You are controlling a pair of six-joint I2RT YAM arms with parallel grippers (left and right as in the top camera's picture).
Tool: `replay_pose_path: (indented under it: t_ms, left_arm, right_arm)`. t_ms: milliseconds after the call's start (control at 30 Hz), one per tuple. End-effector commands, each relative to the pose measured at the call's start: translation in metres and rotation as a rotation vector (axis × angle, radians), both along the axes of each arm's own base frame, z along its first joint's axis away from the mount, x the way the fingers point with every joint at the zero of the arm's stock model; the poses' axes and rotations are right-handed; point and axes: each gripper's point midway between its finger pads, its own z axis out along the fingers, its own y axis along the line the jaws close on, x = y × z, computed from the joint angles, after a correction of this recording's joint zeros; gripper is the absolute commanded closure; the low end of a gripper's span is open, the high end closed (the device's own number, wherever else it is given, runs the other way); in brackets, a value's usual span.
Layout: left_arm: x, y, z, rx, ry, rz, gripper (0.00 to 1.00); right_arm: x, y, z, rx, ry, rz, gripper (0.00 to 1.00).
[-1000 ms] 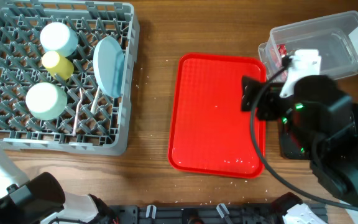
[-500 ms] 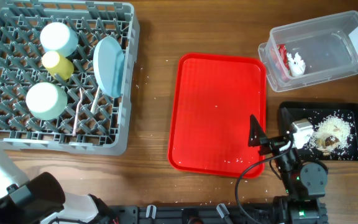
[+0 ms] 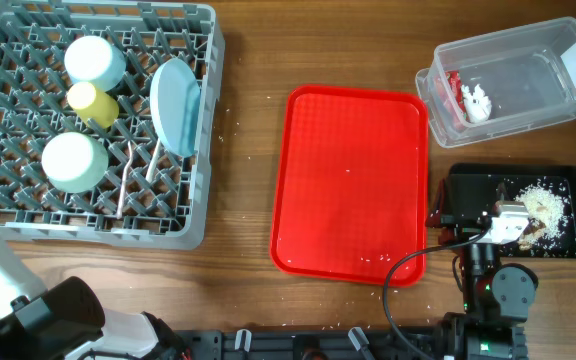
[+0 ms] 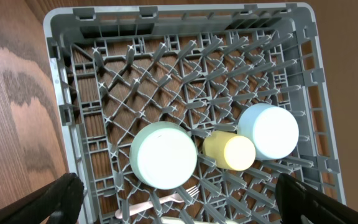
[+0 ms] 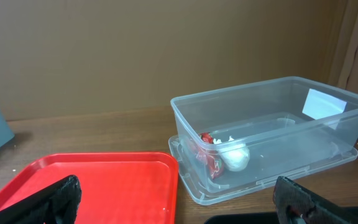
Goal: Sort waste into correct bins and load items into the dishwasher rack
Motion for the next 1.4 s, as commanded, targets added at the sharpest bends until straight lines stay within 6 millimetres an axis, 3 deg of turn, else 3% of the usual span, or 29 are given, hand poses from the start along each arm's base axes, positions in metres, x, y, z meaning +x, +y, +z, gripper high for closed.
replay_pose_path:
  t_ms: [0, 267, 400, 467, 600, 667, 767, 800, 867, 967, 1100, 1300, 1367]
  left_arm:
    - [-0.002, 0.003, 0.002, 0.007, -0.007, 0.023, 0.00]
    - [-0.002, 0.003, 0.002, 0.006, -0.006, 0.023, 0.00]
    - [-0.013, -0.006, -0.007, -0.038, 0.052, 0.019, 0.00]
    - [-0.010, -0.024, -0.007, -0.081, 0.038, -0.027, 0.00]
    - [0.006, -0.061, -0.004, 0.095, 0.003, -0.169, 0.00]
    - [0.018, -0.085, -0.015, 0.144, -0.047, -0.281, 0.00]
    - [0.027, -0.143, -0.058, 0.290, -0.211, -0.563, 0.00]
    - [0.025, -0.151, -0.069, 0.321, -0.241, -0.617, 0.00]
    - [0.010, -0.174, -0.109, 0.383, -0.325, -0.743, 0.00]
    - [-0.020, -0.180, -0.156, 0.440, -0.476, -0.737, 0.00]
    - [-0.039, -0.192, -0.173, 0.485, -0.650, -0.756, 0.00]
    - [-0.062, -0.219, -0.176, 0.528, -0.699, -0.893, 0.00]
    - [-0.065, -0.230, -0.164, 0.594, -0.742, -0.965, 0.00]
  right_arm:
    - [0.000, -0.004, -0.001, -0.020, 0.001, -0.019, 0.00]
    - [0.000, -0.004, -0.001, -0.020, 0.001, -0.019, 0.00]
    - [0.000, -0.004, 0.000, -0.020, 0.001, -0.019, 0.00]
    - [0.000, -0.004, 0.000, -0.020, 0.001, -0.019, 0.00]
    - [0.000, -0.004, 0.000, -0.020, 0.001, -0.019, 0.00]
    - [0.000, -0.004, 0.000, -0.020, 0.001, -0.018, 0.00]
    - [0.000, -0.004, -0.001, -0.020, 0.001, -0.019, 0.00]
    - [0.000, -0.004, 0.000, -0.020, 0.001, -0.019, 0.00]
    - [0.000, -0.004, 0.000, -0.020, 0.001, -0.019, 0.00]
    - [0.000, -0.004, 0.000, -0.020, 0.001, -0.019, 0.00]
    - [0.000, -0.004, 0.000, -0.020, 0.001, -0.018, 0.00]
    - [0.000, -0.004, 0.000, -0.020, 0.001, -0.018, 0.00]
    - [0.000, -0.004, 0.000, -0.020, 0.001, -0.018, 0.00]
